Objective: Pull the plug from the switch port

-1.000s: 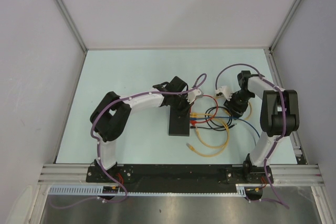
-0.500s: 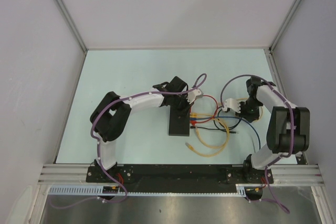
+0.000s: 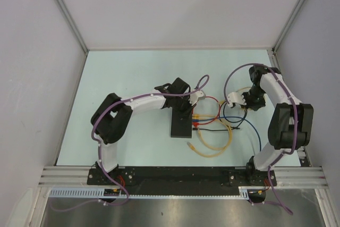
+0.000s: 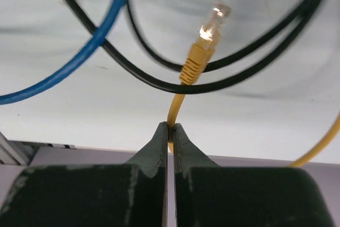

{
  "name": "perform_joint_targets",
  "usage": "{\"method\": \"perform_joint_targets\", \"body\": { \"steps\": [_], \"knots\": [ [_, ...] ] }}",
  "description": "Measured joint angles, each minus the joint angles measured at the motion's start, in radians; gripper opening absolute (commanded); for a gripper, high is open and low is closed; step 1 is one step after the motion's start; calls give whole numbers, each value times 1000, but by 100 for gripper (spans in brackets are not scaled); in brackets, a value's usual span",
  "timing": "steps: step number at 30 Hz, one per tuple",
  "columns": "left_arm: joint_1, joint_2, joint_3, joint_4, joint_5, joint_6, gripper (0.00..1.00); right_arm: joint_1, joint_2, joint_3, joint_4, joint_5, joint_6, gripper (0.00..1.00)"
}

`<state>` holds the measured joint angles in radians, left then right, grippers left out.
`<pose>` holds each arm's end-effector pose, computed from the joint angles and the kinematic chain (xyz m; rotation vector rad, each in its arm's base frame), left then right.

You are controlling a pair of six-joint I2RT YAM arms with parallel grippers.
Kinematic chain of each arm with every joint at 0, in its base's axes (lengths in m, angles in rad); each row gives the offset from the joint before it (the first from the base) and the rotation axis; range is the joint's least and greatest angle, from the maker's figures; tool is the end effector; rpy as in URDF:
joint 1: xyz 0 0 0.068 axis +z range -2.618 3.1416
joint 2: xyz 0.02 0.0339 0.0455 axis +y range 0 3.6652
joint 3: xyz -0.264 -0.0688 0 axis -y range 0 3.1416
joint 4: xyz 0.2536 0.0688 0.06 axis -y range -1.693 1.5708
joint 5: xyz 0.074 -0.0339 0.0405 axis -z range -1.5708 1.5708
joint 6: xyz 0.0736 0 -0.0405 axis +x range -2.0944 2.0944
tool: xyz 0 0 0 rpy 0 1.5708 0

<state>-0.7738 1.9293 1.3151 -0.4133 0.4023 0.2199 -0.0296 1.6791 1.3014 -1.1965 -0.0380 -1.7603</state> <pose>0.2858 -0.3195 0.1423 1.3892 2.2478 -0.7184 0.3058 -0.0063 0.1907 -2.3705 2.0190 0.0411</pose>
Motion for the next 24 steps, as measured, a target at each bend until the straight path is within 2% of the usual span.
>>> {"method": "perform_joint_targets", "body": {
  "steps": [8, 17, 19, 21, 24],
  "knots": [
    [-5, 0, 0, 1, -5, 0, 4, -12, -63, -109, -46, 126, -147, 0],
    [-11, -1, 0, 3, -8, 10, 4, -9, 28, -38, -105, 75, -63, 0],
    [-11, -1, 0, 4, -8, 11, 4, -33, 49, 62, -152, -10, -19, 0],
    [-11, -1, 0, 4, -8, 12, 4, -52, 140, 284, -199, -98, 110, 0],
    [-12, -1, 0, 4, -7, 16, 4, -77, 284, 527, -119, -204, 285, 0]
  ]
}}
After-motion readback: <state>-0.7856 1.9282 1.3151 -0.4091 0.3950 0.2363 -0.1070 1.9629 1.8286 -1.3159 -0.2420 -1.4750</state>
